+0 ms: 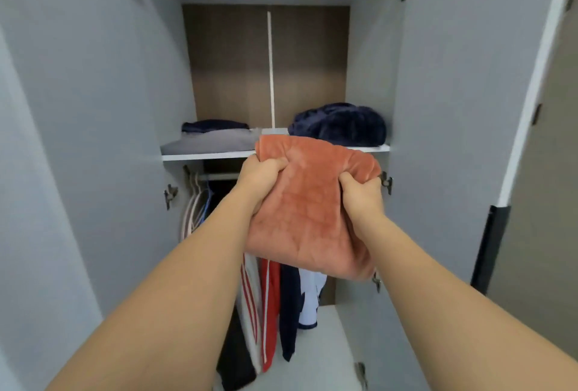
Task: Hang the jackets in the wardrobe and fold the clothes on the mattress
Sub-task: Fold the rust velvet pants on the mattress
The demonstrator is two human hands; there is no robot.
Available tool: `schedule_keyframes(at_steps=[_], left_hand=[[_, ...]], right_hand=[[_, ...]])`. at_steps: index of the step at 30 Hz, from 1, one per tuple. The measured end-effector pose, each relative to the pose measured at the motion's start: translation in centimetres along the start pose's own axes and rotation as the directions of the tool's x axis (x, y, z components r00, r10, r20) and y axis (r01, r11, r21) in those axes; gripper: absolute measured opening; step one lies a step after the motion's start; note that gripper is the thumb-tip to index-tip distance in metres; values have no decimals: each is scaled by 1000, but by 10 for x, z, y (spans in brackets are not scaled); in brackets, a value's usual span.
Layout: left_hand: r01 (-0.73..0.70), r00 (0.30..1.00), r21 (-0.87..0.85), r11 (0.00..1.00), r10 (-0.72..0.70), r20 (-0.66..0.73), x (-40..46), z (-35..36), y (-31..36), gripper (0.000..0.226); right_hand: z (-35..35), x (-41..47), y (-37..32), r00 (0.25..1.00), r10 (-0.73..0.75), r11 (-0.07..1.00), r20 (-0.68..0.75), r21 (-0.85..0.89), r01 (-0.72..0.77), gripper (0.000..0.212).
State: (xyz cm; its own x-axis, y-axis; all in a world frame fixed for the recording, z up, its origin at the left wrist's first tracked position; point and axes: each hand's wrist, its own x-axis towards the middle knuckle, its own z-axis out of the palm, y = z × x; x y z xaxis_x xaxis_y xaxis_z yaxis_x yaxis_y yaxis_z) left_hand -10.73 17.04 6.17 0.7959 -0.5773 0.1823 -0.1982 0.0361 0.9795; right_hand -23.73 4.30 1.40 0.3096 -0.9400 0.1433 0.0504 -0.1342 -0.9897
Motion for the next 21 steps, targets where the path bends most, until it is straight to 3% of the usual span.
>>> schedule_keyframes(at_steps=[3,7,12,17,21], left_hand=[[-54,995,-12,998,53,-79,58,-41,15,27],[-90,975,-21,996,84,-208,147,-96,29,37],[-133,951,-36,990,117,-287,249,-142,50,47],[-194,933,-25,981,176,-314,326,-164,74,59],[-289,887,-8,957,265,-377,377,-164,93,56]], right_hand=[[70,38,-27,994,-82,996,72,28,80,75],[163,95,-63,977,-147,989,155,56,140,71],[263,161,-105,962,-189,980,196,91,174,85],[323,214,-134,945,-231,970,232,127,206,85],[353,258,-163,922,-323,941,215,177,288,86]])
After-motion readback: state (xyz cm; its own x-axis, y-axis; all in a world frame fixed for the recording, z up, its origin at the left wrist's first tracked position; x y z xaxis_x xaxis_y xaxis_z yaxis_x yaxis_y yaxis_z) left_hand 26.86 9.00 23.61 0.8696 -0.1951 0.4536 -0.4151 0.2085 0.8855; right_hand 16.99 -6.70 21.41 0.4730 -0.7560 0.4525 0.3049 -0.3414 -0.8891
